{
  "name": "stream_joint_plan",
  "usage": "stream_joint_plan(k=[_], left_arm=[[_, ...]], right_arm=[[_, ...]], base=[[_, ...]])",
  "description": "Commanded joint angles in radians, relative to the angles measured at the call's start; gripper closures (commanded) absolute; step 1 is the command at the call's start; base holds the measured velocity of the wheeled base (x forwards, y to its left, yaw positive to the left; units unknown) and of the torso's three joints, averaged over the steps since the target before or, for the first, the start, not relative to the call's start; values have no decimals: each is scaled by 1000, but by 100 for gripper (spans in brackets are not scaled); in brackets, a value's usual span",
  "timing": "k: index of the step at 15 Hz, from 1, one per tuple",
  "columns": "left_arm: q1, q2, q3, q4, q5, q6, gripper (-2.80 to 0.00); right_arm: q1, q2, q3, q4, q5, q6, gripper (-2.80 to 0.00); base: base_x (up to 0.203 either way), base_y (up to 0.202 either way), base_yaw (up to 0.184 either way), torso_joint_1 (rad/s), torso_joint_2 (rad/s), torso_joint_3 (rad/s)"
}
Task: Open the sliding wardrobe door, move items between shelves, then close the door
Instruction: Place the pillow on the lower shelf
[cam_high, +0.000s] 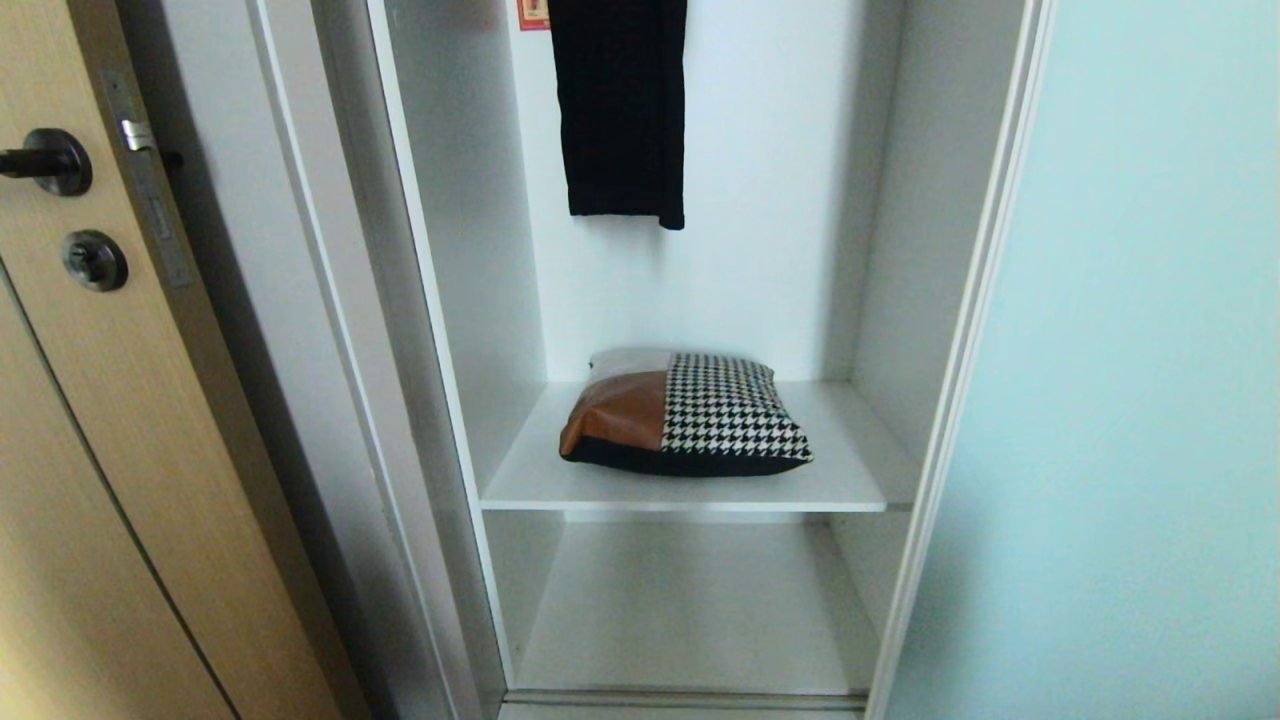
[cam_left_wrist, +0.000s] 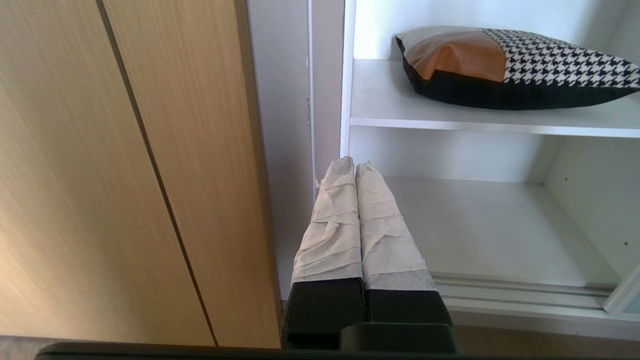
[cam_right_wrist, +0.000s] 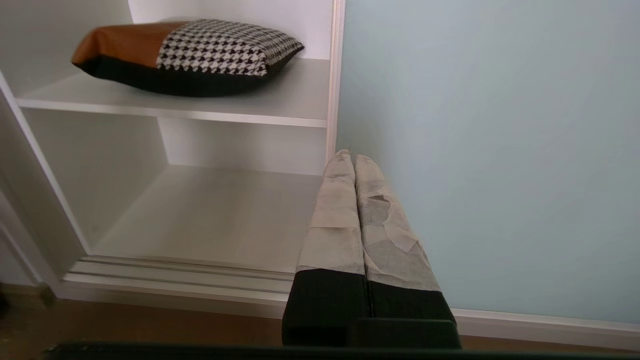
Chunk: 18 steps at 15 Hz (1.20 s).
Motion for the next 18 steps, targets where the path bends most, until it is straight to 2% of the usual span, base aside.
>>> stream_joint_plan(k=[1, 4, 5, 7, 9, 12, 15, 18], left_arm=[[0, 1, 0, 0, 0, 0, 0], [0, 1, 0, 0, 0, 0, 0], [0, 1, 0, 0, 0, 0, 0], [0, 1, 0, 0, 0, 0, 0], [0, 1, 0, 0, 0, 0, 0], [0, 1, 0, 0, 0, 0, 0], [0, 1, 0, 0, -1, 0, 0], [0, 1, 0, 0, 0, 0, 0]], right_arm=[[0, -3, 0, 0, -7, -22, 0], [0, -5, -11, -15, -11, -37, 0], [0, 3, -60, -6, -24, -40, 0], [0, 54, -254, 66, -31, -41, 0], [-2, 122, -458, 204, 10, -44, 0], [-5, 383, -728, 339, 67, -38, 0], [5, 665, -988, 472, 135, 12, 0], [21, 915, -1118, 552, 250, 75, 0]], base=[[0, 0, 0, 0, 0, 0], [0, 0, 0, 0, 0, 0], [0, 0, 0, 0, 0, 0], [0, 0, 0, 0, 0, 0], [0, 0, 0, 0, 0, 0], [0, 0, 0, 0, 0, 0], [0, 0, 0, 0, 0, 0], [0, 0, 0, 0, 0, 0]])
